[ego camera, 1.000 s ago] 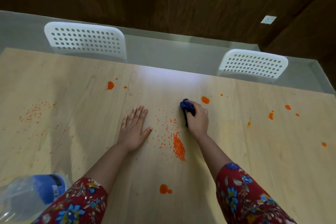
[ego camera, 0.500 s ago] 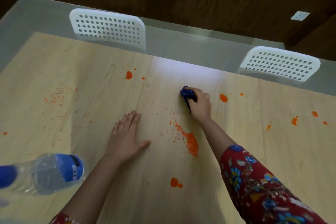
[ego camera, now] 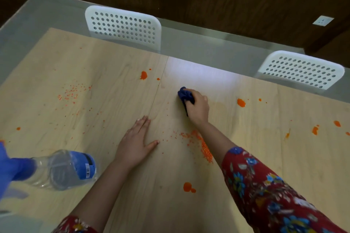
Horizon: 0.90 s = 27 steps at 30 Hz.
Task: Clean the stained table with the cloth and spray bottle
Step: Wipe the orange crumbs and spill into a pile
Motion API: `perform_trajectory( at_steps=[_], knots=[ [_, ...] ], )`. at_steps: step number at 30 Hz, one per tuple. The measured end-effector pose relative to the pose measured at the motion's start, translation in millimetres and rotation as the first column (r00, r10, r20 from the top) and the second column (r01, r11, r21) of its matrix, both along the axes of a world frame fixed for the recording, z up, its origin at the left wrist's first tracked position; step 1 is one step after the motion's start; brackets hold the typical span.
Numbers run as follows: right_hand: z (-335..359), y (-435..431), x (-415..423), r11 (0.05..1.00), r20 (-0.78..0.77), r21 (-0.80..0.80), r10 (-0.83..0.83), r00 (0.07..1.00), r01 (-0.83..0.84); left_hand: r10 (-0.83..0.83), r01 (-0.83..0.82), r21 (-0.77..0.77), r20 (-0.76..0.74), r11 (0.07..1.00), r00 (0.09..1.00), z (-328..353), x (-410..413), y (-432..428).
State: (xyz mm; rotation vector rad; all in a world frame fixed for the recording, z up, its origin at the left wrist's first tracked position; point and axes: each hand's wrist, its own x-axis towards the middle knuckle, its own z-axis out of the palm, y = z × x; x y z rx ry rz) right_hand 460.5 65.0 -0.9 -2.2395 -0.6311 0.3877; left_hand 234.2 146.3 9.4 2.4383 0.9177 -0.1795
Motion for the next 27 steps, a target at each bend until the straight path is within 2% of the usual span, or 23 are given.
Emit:
perform_trajectory(
  at_steps=[1,3,7,10,11,13,15,16,19,20,22,27],
  knots=[
    [2,9,7,0.996,0.011,-0.085,0.023,1.000,-0.022,0.003,-0.003,-0.003,0.000,1.000,1.000,0,0,0],
    [6,23,12,0.964,0.038,-0.172,0.210,0.977,-0.200,0.009,-0.009,-0.023,0.002,1.000,1.000,2,2,0],
    [12,21,-10,0.781,0.025,-0.202,0.608,0.794,-0.591,-0.001,0.001,-0.096,0.002,0.995,1.000,4,1,4],
    [13,-9,-28,0.659,-0.057,-0.194,0.731,0.680,-0.726,-0.021,0.022,-0.129,0.014,0.991,1.000,3,-1,6],
    [16,-23,-29,0.675,-0.087,-0.155,0.718,0.691,-0.721,-0.025,0.026,-0.131,0.009,0.991,1.000,4,0,6],
    [27,-50,-28,0.817,-0.101,0.020,0.575,0.812,-0.576,-0.042,0.040,-0.131,-0.012,0.991,0.999,4,0,8],
    [37,-79,-19,0.952,-0.113,0.197,0.258,0.960,-0.232,-0.067,0.063,-0.113,-0.035,0.992,0.997,5,0,8],
    [39,-96,-13,0.974,-0.141,0.222,0.079,0.987,-0.046,-0.085,0.080,-0.100,-0.048,0.992,0.995,5,-1,7],
    [21,-151,-5,0.934,-0.207,0.095,-0.319,0.925,0.343,-0.136,0.129,-0.074,-0.102,0.989,0.985,5,-4,6],
    [12,-165,-6,0.915,-0.196,0.045,-0.385,0.902,0.400,-0.150,0.142,-0.071,-0.118,0.987,0.982,6,-7,5],
    [-2,-176,-17,0.913,-0.137,-0.005,-0.405,0.904,0.408,-0.169,0.161,-0.067,-0.133,0.985,0.977,7,-13,2],
    [-9,-120,-54,0.967,-0.033,0.021,-0.253,0.967,0.253,-0.196,0.191,-0.050,-0.156,0.980,0.968,10,-24,-4]
  ],
)
